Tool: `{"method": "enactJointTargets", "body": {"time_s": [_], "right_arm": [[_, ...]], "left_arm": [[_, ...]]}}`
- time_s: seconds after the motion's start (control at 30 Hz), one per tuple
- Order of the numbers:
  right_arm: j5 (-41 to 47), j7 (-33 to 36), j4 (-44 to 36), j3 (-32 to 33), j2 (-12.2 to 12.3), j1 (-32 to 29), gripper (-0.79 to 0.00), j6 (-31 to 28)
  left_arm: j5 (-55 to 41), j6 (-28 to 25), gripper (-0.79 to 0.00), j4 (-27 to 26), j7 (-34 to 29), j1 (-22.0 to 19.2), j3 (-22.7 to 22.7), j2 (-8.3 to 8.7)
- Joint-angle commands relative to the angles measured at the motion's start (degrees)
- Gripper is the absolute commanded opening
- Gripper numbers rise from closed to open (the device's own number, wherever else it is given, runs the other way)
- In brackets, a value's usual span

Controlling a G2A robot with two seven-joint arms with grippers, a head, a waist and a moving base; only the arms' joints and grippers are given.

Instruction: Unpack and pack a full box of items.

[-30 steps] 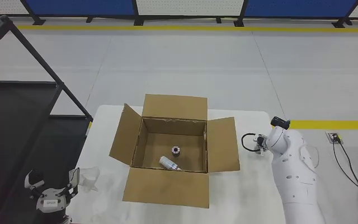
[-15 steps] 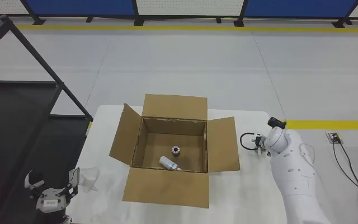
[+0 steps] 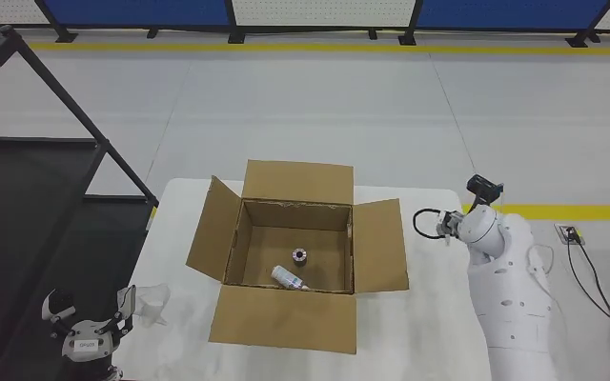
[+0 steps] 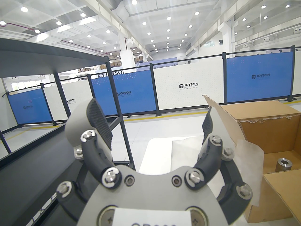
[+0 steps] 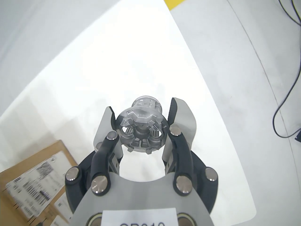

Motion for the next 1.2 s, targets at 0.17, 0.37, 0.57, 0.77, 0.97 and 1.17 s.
{"method": "enactJointTargets", "body": {"time_s": [0.17, 0.37, 0.57, 0.77, 0.97, 1.17], "right_arm": [[1.98, 3.29, -36.7, -5.96, -0.78, -10.97, -0.785, 2.84], [4.34, 4.02, -46.7, -17.55, -1.29, -13.78, -0.785, -4.86], [1.14, 8.76, -36.13, -31.33, -2.66, -6.41, -0.785, -7.69], [2.02, 10.83, -18.98, -41.88, -5.57, 3.4, -0.785, -5.91], [0.44, 10.0, -1.17, -50.23, -9.08, 11.01, -0.785, -2.67], [3.46, 11.86, 13.79, -54.68, -12.75, 16.53, -0.785, -3.5]], "left_arm": [[0.0, 0.0, 0.0, 0.0, 0.0, 0.0, 0.0, 0.0], [0.0, 0.0, 0.0, 0.0, 0.0, 0.0, 0.0, 0.0], [0.0, 0.0, 0.0, 0.0, 0.0, 0.0, 0.0, 0.0], [0.0, 0.0, 0.0, 0.0, 0.0, 0.0, 0.0, 0.0], [0.0, 0.0, 0.0, 0.0, 0.0, 0.0, 0.0, 0.0], [0.0, 0.0, 0.0, 0.0, 0.0, 0.0, 0.0, 0.0]]}}
